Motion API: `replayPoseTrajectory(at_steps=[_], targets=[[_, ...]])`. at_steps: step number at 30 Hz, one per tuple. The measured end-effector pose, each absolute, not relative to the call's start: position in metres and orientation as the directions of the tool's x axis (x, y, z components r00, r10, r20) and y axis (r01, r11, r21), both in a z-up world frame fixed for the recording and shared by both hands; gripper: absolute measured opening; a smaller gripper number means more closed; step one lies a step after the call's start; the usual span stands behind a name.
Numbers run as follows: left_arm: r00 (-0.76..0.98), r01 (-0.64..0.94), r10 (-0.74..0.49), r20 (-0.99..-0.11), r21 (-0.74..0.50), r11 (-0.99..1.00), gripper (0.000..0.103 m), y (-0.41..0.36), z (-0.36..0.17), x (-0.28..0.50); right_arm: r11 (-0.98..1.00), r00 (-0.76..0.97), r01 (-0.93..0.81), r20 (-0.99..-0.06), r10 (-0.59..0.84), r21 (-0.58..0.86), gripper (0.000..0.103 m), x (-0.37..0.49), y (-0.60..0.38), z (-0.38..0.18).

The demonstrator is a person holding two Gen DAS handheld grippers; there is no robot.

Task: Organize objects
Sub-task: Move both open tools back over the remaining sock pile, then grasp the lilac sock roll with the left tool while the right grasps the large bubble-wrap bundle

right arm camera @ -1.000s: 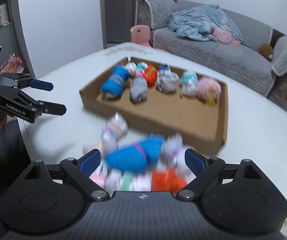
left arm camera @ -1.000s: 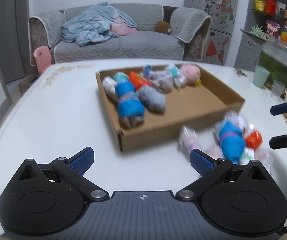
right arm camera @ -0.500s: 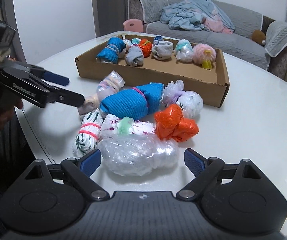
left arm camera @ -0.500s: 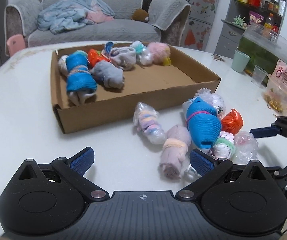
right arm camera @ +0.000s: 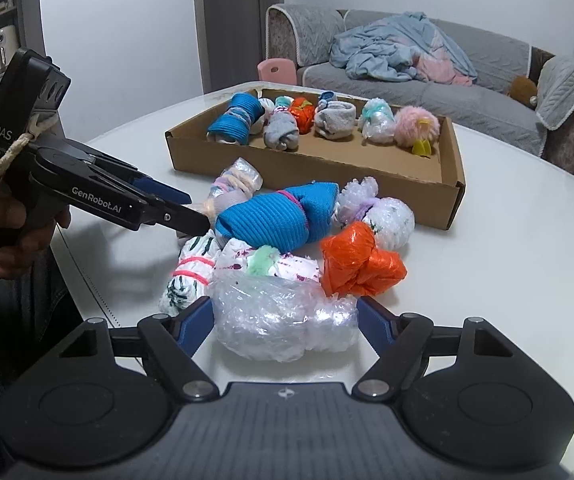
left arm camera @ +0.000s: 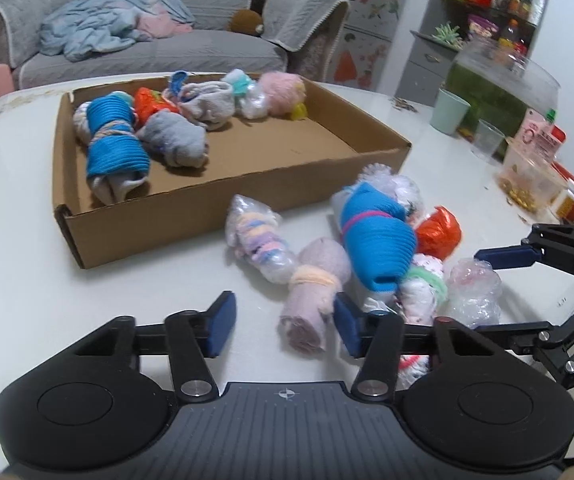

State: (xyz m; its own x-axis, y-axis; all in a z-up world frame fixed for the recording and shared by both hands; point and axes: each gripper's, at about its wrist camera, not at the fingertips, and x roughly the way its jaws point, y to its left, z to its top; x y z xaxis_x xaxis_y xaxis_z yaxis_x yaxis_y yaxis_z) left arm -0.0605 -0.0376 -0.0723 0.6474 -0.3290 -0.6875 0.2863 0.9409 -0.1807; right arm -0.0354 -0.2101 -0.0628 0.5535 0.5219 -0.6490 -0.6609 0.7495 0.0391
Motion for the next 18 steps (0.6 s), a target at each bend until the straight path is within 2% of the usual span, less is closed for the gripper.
replayPoseTrajectory(at_steps=[3,10,13,14,18], targets=[[0.648,0.292,-0.334,-0.685,-0.182,0.939,0.062,-0.042,-0.071,-0.059,0.754,0.561,-0.657,-0.652,0.510,0.024,0.076,-0.038,-0.211,-0.065],[0.630,0.327,-0.354,-0.691,-0.177,0.928,0.057,-0.057,-0.073,-0.057,0.767,0.575,-0.641,-0.649,0.498,0.021,0.077,-0.037,-0.214,-0.066],[0.626,0.331,-0.355,-0.694,-0.176,0.927,0.041,-0.058,-0.074,-0.056,0.767,0.572,-0.641,-0.653,0.497,0.023,0.077,-0.037,-0.215,-0.068],[0.621,0.332,-0.359,-0.697,-0.181,0.926,0.030,-0.058,-0.074,-0.056,0.767,0.569,-0.641,-0.656,0.496,0.024,0.077,-0.036,-0.215,-0.068],[0.618,0.332,-0.364,-0.697,-0.188,0.924,0.028,-0.057,-0.073,-0.061,0.767,0.568,-0.641,-0.648,0.507,0.038,0.071,-0.036,-0.218,-0.067]])
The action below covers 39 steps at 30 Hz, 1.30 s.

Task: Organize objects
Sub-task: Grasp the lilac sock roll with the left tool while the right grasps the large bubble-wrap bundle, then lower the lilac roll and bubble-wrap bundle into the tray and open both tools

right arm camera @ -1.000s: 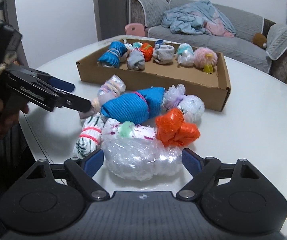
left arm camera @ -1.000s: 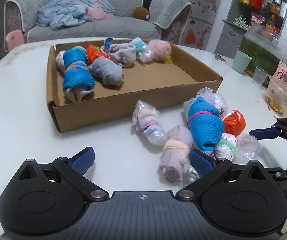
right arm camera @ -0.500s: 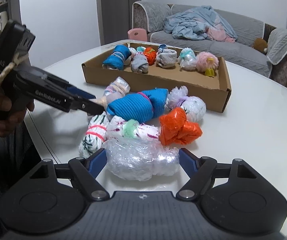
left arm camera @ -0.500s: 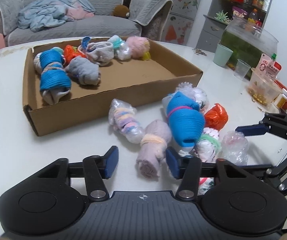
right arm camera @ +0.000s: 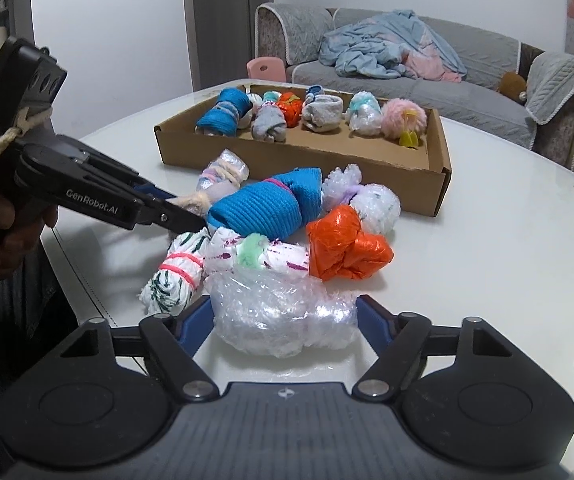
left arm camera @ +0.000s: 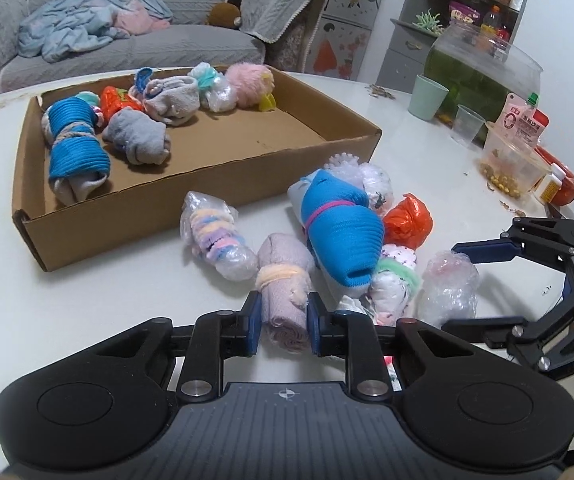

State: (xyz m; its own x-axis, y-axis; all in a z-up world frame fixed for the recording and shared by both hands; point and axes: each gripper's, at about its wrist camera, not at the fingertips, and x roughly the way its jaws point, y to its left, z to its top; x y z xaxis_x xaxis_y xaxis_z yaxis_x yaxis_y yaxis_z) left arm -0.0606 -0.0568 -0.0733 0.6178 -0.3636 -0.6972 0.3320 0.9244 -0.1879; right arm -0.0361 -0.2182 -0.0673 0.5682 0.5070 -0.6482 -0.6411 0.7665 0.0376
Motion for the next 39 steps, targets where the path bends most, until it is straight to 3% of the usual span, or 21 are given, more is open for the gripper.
replayPoseTrajectory(at_steps=[13,26,39], targets=[[0.690,0.312,-0.335,-0.642,-0.153,0.938,0.028,-0.031,-0.021,-0.086,0.760,0.624,-0.650,-0.576,0.528,-0.008,0.069,-0.040,-0.234,-0.017],[0.798,0.250,-0.275,-0.537,-0.121,0.961,0.029,-0.014,0.057,-0.031,0.719,0.685,-0.680,-0.477,0.551,-0.145,0.069,0.034,-0.211,0.053],[0.729,0.320,-0.301,-0.615,-0.082,0.944,0.029,-0.035,0.053,0.048,0.582,0.594,-0.779,-0.569,0.569,-0.231,0.069,0.126,-0.158,0.047]])
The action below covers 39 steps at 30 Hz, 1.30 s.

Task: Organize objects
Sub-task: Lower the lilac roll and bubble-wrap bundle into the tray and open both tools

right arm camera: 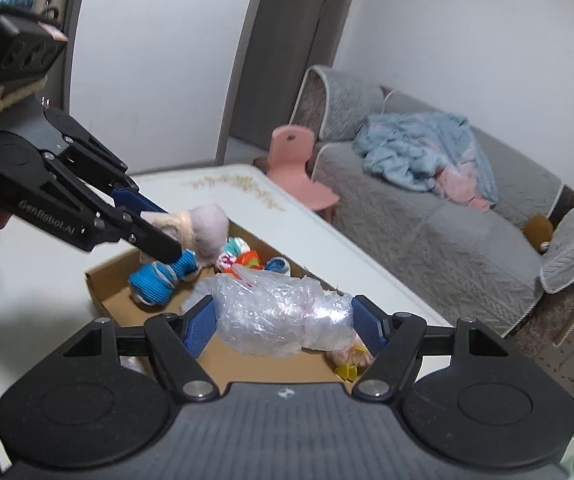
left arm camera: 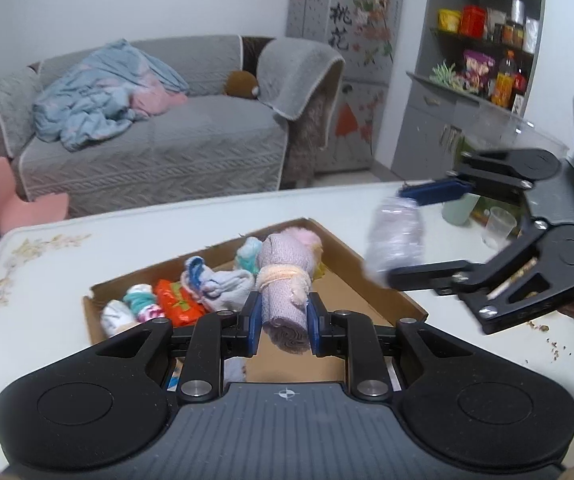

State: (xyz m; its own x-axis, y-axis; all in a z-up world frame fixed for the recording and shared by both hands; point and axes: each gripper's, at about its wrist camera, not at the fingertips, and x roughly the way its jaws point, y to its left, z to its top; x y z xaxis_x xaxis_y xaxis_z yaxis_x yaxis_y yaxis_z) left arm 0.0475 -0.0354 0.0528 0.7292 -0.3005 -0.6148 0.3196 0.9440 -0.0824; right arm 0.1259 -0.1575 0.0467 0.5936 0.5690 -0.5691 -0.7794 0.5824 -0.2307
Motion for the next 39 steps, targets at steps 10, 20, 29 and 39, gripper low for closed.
replayPoseTrajectory(at_steps=[10,20,29,39], targets=[[0.664,0.282,-0.289,-0.689,-0.127,0.951,0.029,-0.042,0.009,0.092,0.532,0.527,-0.818,-0.654,0.543,-0.218,0.069,0.161,-0.134,0.019],[0.639,0.173,-0.194,-0.745,-0.106,0.979,0.029,-0.042,-0.033,0.108,0.504,0.494,-0.833,-0.715,0.495,-0.227,0.069,0.178,-0.120,-0.018],[0.666,0.047,-0.058,-0.744,-0.035,0.998,0.029,-0.040,-0.033,0.100,0.459,0.478,-0.851,-0.738,0.476,-0.255,0.069,0.185,-0.103,-0.035],[0.636,0.033,-0.026,-0.771,-0.006,0.999,0.029,-0.041,-0.033,0.113,0.426,0.449,-0.871,-0.751,0.484,-0.245,0.069,0.185,-0.096,-0.046]])
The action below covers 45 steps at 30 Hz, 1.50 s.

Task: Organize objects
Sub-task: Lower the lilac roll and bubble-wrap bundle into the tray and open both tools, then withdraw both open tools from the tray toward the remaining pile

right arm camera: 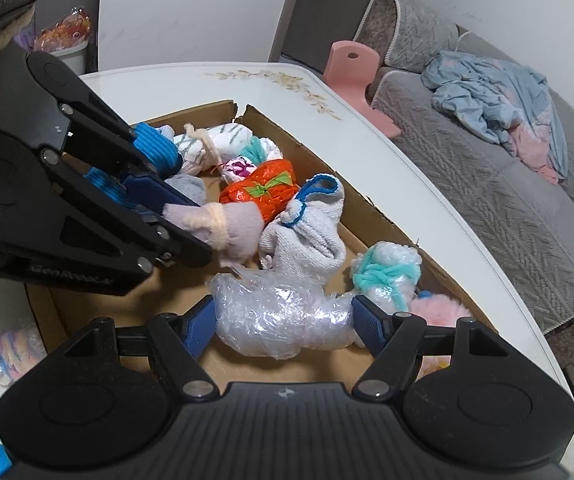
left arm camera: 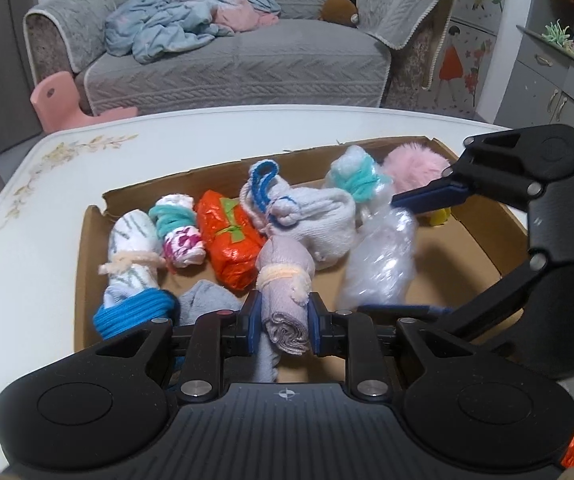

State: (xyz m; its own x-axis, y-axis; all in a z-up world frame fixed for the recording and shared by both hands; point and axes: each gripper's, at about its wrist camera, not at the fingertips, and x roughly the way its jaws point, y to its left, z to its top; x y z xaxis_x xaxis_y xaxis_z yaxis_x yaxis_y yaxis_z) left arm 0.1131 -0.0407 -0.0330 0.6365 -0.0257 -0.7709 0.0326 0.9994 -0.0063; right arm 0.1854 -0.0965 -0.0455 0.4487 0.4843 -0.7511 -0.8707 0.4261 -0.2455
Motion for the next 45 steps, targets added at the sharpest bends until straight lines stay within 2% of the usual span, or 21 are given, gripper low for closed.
replayPoseTrajectory(at_steps=[7,13,16,18,22,24,36,39,45], targets=[[0.609,0.032,-0.031,-0.792,-0.015,0.999,0.029,-0.047,-0.042,0.120,0.408,0.433,-0.880,-0.767,0.473,-0.244,0.069,0.187,-0.092,-0.051],[0.612,0.018,-0.035,-0.790,-0.031,0.999,0.034,-0.044,-0.042,0.118,0.421,0.432,-0.876,-0.770,0.469,-0.235,0.071,0.188,-0.093,-0.052],[0.614,0.013,-0.035,-0.788,-0.035,0.999,0.042,-0.043,-0.040,0.117,0.431,0.440,-0.871,-0.770,0.463,-0.238,0.074,0.188,-0.094,-0.053],[0.622,0.008,-0.022,-0.783,-0.022,1.000,0.054,-0.044,-0.038,0.116,0.432,0.439,-0.870,-0.771,0.461,-0.237,0.074,0.188,-0.095,-0.053],[0.627,0.008,-0.022,-0.779,-0.022,1.000,0.058,-0.045,-0.034,0.114,0.438,0.438,-0.868,-0.773,0.459,-0.232,0.075,0.187,-0.098,-0.052],[0.635,0.000,-0.018,-0.772,-0.023,1.000,0.065,-0.046,-0.031,0.111,0.444,0.437,-0.867,-0.776,0.455,-0.227,0.075,0.186,-0.099,-0.051],[0.681,-0.052,-0.012,-0.732,-0.064,0.997,0.079,-0.045,-0.010,0.095,0.511,0.456,-0.835,-0.775,0.438,-0.202,0.077,0.180,-0.103,-0.043],[0.698,-0.071,-0.013,-0.716,-0.087,0.994,0.081,-0.042,-0.004,0.088,0.552,0.469,-0.813,-0.767,0.437,-0.183,0.086,0.176,-0.105,-0.040],[0.720,-0.106,-0.009,-0.694,-0.123,0.987,0.083,-0.032,0.005,0.075,0.616,0.482,-0.774,-0.766,0.425,-0.144,0.086,0.167,-0.109,-0.041]])
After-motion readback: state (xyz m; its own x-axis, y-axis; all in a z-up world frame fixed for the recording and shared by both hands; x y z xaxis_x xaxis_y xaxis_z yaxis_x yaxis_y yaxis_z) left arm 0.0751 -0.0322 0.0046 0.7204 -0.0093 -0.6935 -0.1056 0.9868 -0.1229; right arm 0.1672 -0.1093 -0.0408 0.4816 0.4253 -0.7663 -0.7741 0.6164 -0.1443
